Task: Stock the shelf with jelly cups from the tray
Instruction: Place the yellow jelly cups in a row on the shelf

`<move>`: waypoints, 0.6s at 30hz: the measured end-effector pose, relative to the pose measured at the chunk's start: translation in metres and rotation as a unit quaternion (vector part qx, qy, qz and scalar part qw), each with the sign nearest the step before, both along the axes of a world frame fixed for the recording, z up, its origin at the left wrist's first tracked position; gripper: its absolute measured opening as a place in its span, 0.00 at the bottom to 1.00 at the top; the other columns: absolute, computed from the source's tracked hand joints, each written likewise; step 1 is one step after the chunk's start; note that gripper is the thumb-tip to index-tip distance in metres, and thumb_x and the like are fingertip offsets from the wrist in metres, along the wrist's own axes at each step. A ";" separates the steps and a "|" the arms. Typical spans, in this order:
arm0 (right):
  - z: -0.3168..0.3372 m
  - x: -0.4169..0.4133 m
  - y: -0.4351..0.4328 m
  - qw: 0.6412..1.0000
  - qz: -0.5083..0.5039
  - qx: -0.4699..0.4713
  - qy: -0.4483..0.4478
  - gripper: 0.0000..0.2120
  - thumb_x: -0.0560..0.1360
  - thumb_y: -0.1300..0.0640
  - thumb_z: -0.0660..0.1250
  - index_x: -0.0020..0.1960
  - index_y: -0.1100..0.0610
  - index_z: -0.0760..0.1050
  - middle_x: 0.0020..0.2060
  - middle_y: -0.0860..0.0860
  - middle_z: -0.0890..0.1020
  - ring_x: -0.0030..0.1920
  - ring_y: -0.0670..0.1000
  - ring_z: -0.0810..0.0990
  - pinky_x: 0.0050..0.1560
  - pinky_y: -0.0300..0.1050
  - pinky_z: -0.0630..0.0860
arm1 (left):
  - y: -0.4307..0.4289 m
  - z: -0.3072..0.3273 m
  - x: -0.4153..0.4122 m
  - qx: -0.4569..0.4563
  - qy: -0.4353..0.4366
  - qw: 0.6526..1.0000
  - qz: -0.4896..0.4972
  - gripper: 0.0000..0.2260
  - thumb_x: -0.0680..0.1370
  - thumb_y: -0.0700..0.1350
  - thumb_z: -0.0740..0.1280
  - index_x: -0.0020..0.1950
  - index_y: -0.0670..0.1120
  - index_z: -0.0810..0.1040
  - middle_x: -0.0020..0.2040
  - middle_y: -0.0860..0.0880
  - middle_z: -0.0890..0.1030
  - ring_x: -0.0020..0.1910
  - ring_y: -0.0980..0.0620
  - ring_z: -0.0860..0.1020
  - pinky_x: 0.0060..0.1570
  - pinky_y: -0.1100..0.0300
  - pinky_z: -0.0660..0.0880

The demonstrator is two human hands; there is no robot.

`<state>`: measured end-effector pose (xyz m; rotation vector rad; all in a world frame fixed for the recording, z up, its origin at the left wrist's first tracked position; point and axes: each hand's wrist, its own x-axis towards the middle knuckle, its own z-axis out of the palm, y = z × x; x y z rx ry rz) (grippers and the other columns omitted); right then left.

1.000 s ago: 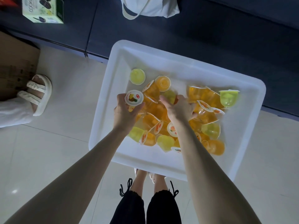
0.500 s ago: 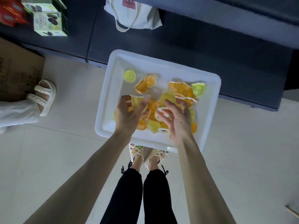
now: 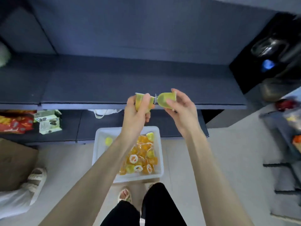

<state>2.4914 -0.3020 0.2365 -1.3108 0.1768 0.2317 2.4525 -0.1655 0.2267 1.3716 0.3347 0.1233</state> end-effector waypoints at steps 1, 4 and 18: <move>0.024 0.005 -0.007 0.999 -0.005 -0.006 -0.032 0.17 0.73 0.66 0.69 0.60 0.57 0.75 0.52 0.56 0.82 0.52 0.53 0.81 0.56 0.48 0.78 | -0.006 0.023 0.008 0.010 -0.026 1.000 -0.012 0.13 0.80 0.53 0.60 0.53 0.43 0.71 0.41 0.49 0.81 0.30 0.58 0.72 0.32 0.66 0.70; 0.089 0.020 -0.032 0.993 -0.037 -0.013 -0.115 0.15 0.74 0.62 0.69 0.60 0.56 0.76 0.50 0.54 0.82 0.53 0.52 0.81 0.56 0.48 0.78 | -0.022 0.082 0.032 0.044 -0.093 0.994 -0.039 0.13 0.79 0.52 0.62 0.56 0.44 0.71 0.47 0.49 0.82 0.39 0.60 0.79 0.36 0.68 0.73; 0.239 0.172 -0.180 0.922 -0.066 -0.197 -0.326 0.14 0.72 0.60 0.73 0.57 0.54 0.78 0.52 0.50 0.83 0.53 0.50 0.81 0.54 0.44 0.78 | -0.126 0.233 0.181 0.188 -0.254 0.947 -0.056 0.22 0.70 0.48 0.75 0.60 0.52 0.71 0.54 0.53 0.81 0.51 0.52 0.80 0.52 0.56 0.77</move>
